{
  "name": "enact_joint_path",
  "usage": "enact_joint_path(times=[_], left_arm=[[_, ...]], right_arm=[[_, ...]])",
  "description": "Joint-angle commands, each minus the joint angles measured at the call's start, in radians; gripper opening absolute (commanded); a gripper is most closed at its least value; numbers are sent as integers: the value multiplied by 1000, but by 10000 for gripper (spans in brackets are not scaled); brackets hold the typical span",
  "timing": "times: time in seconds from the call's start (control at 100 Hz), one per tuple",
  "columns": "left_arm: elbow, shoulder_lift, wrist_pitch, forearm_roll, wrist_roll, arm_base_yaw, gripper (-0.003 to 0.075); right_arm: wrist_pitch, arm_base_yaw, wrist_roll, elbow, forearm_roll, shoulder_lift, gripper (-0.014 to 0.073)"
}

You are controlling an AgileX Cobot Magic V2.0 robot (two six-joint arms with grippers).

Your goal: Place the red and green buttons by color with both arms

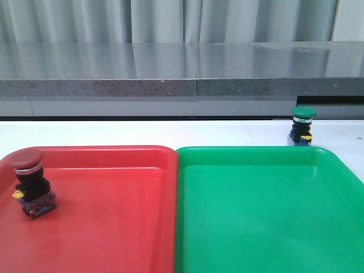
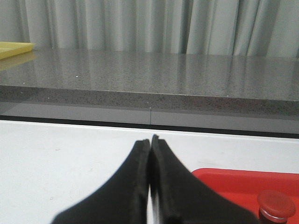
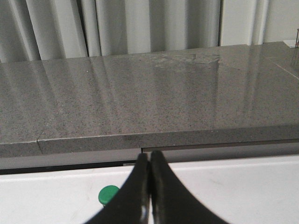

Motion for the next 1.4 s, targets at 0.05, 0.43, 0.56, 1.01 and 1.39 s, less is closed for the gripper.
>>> enact_joint_path(times=[0.05, 0.43, 0.56, 1.01, 1.39], left_arm=[[12, -31, -77, -4, -3, -2, -20], [12, -31, -77, -4, -3, -2, -20], [12, -31, -77, -4, -3, -2, -20], [12, -31, -77, -4, -3, -2, -20], [12, -31, -77, -4, -3, -2, -20]], right_arm=[[-87, -7, -5, -114, -6, 109, -63], [91, -6, -5, -322, 0, 372, -63], [191, -6, -4, -416, 0, 471, -63], [411, 74, -4, -670, 6, 775, 514], [643, 146, -1, -869, 36, 1020, 566]])
